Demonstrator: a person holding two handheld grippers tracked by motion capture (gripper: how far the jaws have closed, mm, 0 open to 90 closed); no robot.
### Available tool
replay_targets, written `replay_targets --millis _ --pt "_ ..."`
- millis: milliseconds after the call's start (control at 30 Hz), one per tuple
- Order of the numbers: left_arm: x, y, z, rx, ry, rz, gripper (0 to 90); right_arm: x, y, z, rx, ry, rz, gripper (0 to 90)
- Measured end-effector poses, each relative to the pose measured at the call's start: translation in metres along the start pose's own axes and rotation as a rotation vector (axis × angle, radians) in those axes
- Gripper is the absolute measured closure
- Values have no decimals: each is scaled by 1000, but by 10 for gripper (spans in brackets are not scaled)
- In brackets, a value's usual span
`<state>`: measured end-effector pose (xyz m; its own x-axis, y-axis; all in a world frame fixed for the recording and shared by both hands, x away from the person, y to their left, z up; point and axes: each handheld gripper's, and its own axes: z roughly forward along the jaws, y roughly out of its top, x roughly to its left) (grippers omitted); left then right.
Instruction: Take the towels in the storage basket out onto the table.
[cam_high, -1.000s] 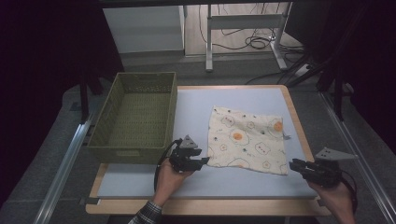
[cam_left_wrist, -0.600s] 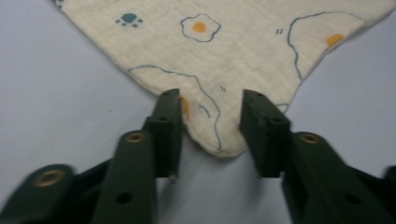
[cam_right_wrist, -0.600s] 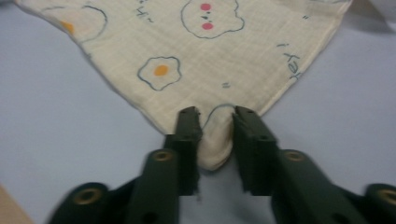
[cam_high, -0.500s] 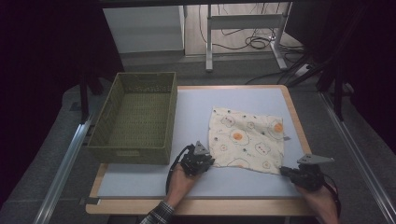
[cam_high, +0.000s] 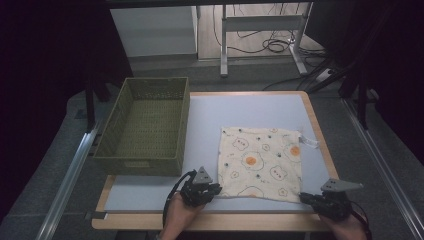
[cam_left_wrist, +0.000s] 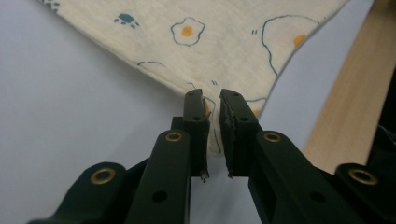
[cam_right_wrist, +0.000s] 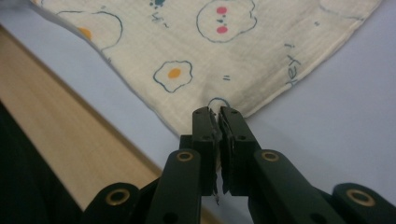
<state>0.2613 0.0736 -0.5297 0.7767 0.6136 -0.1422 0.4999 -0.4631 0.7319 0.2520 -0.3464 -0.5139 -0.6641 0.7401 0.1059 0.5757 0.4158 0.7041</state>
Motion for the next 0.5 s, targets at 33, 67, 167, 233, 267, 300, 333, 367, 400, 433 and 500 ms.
replay_targets --millis 33,67,167,233,267,300,333,367,400,433,500 --pt "-1 -4 -3 -9 -7 -5 785 1 -3 0 12 12 5 837" --pt "-1 -4 -3 -9 -7 -5 753 1 -3 0 12 12 5 837" --pt "1 -1 -8 -62 34 0 540 -2 0 -6 -16 -1 9 757" --pt "6 5 -8 -83 63 -13 504 -4 2 -7 -30 -4 13 740" --pt "9 8 -6 -93 68 -18 466 -6 4 -8 -39 -12 17 720" --pt "13 12 -3 -96 74 -17 446 -8 6 -8 -46 -20 21 698" --pt "16 15 1 -94 88 -15 421 -11 8 -7 -55 -28 18 684" --pt "18 18 4 -93 98 -9 404 -13 10 -7 -61 -33 18 673" --pt "20 20 7 -90 100 -2 402 -15 11 -6 -62 -38 23 656" --pt "26 26 15 -84 119 -2 397 -19 14 -3 -65 -46 26 640" --pt "30 30 20 -87 121 -1 399 -22 15 -1 -66 -51 27 631"
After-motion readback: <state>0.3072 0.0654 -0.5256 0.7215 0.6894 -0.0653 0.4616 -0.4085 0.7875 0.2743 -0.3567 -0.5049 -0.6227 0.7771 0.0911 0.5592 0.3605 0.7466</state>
